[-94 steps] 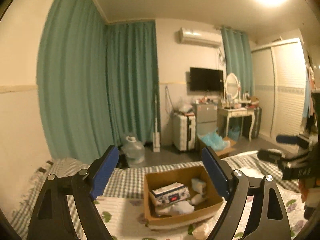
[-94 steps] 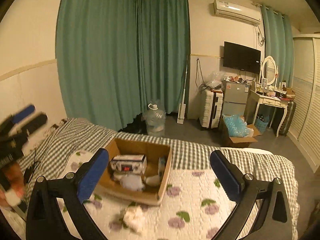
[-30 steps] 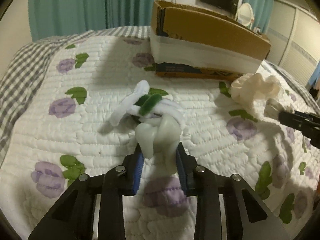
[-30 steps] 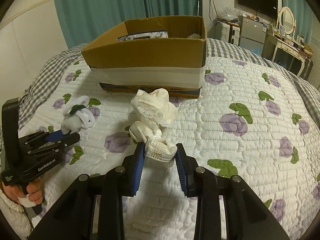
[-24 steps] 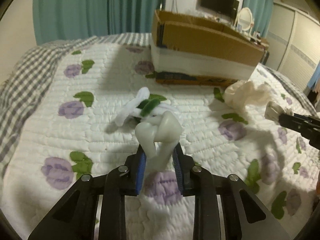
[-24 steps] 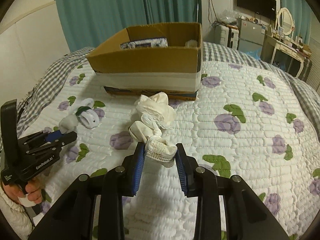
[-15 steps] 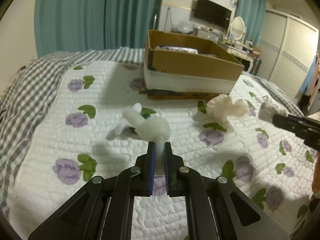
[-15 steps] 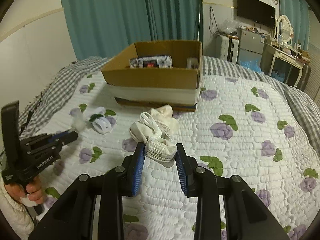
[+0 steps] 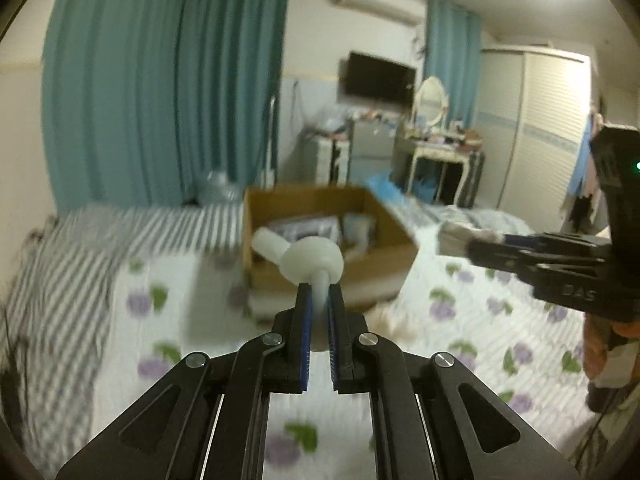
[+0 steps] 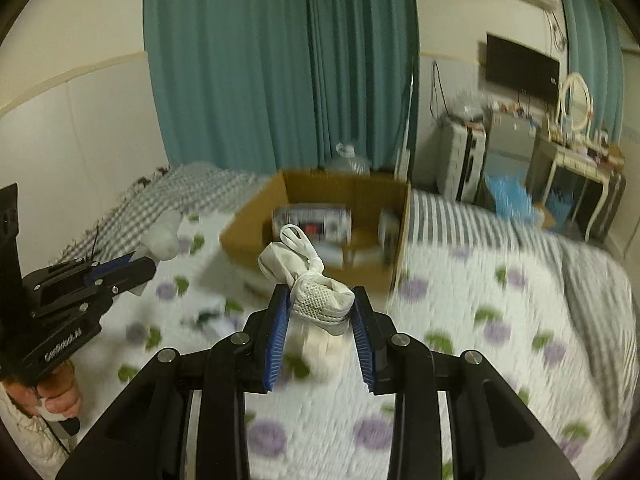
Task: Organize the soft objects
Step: 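Carry both items into the cardboard box and open both tools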
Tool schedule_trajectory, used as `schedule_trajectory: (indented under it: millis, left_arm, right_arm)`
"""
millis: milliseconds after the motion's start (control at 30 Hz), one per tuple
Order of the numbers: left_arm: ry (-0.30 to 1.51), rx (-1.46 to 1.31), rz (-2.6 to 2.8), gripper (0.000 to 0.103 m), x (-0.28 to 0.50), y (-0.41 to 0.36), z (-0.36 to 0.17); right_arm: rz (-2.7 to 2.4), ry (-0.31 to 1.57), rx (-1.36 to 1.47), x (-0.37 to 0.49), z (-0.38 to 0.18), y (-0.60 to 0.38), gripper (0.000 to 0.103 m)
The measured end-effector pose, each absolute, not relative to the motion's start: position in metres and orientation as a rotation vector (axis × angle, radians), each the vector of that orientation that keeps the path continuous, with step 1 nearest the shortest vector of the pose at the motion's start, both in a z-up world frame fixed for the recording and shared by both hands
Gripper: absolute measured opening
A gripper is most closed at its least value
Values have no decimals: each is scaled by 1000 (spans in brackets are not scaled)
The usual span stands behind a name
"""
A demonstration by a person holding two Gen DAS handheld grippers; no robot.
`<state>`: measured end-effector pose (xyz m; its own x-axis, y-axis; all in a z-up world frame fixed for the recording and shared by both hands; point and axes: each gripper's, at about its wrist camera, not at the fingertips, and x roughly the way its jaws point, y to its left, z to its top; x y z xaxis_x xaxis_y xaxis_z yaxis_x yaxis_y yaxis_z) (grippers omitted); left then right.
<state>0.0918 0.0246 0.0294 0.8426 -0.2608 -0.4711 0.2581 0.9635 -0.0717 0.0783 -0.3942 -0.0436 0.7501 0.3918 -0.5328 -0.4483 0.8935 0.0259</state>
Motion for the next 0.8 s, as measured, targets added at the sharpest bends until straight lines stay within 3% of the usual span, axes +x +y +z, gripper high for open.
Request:
schedule_trajectory:
  millis: [233,533,567,600,667,733,800]
  left_arm:
    - [448,51,-324,7,156,0,56]
    - [574,70,-283,15,253,-4,-1]
    - [585,65,-272,18,259,-3,-7]
    - [598,63,-262,22,264,-2,-11]
    - [610,65,-243,46,273,1,-18]
    - [593,75,-210,62,275,1,-18]
    - [564,73,-181,62,275,2,-16]
  right_arm:
    - [455,554,-98,150,-21,-380,31]
    - [446,643,-78,240,-65,-364,32]
    - [444,645,-78,245,-69,-365,39]
    - [438,639,-80,249,-73,-366,57]
    - [427,616,-66,253,-77,-370,76]
    - [424,604,-43,253,-78,-375,78]
    - [423,603,-34,251,-76,-380,80]
